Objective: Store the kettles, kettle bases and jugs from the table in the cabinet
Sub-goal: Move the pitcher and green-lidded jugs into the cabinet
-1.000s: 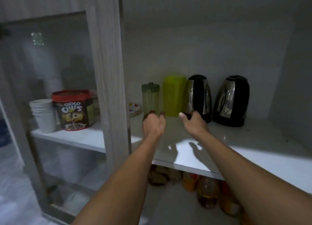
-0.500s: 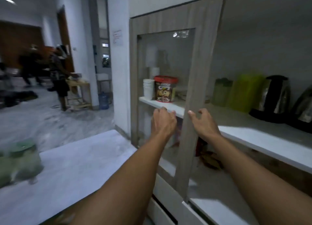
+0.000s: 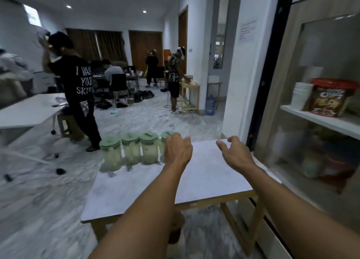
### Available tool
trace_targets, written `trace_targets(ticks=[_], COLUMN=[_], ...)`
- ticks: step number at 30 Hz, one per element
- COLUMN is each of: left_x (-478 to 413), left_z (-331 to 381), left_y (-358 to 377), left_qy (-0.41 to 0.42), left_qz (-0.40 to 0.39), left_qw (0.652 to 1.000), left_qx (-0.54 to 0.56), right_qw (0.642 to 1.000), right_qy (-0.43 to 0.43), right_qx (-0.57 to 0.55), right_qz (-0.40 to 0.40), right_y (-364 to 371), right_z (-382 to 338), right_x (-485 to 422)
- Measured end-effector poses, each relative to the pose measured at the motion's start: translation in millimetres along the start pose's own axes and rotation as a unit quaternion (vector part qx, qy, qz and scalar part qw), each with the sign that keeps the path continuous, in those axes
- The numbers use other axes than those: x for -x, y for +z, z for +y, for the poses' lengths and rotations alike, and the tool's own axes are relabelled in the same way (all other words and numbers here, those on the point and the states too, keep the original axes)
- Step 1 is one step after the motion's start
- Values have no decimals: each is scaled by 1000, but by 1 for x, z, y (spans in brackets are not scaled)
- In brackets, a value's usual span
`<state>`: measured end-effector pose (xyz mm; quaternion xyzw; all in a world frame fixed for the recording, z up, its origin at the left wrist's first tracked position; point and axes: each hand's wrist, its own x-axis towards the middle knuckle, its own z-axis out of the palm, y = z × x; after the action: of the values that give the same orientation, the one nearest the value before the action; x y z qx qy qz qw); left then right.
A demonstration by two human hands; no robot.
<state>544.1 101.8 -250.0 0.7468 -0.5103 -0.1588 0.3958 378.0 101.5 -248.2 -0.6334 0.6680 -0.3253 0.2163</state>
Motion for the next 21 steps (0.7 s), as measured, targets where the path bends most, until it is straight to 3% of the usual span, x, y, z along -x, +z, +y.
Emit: trace_targets(ticks=[8, 17, 21], left_x=[-86, -187, -246], left_z=[-152, -269, -290], left_y=[-96, -97, -79], left_qy=[-115, -209, -259], left_qz=[68, 91, 63], left_qw=[990, 974, 963], left_qx=[-39, -21, -30], right_qw=[992, 978, 972], right_qy=[-47, -48, 11], right_qx=[-5, 1, -1], right_qz=[-119, -205, -236], right_y=[175, 334, 395], right_z=[-106, -160, -169], right_x=[-13, -103, -158])
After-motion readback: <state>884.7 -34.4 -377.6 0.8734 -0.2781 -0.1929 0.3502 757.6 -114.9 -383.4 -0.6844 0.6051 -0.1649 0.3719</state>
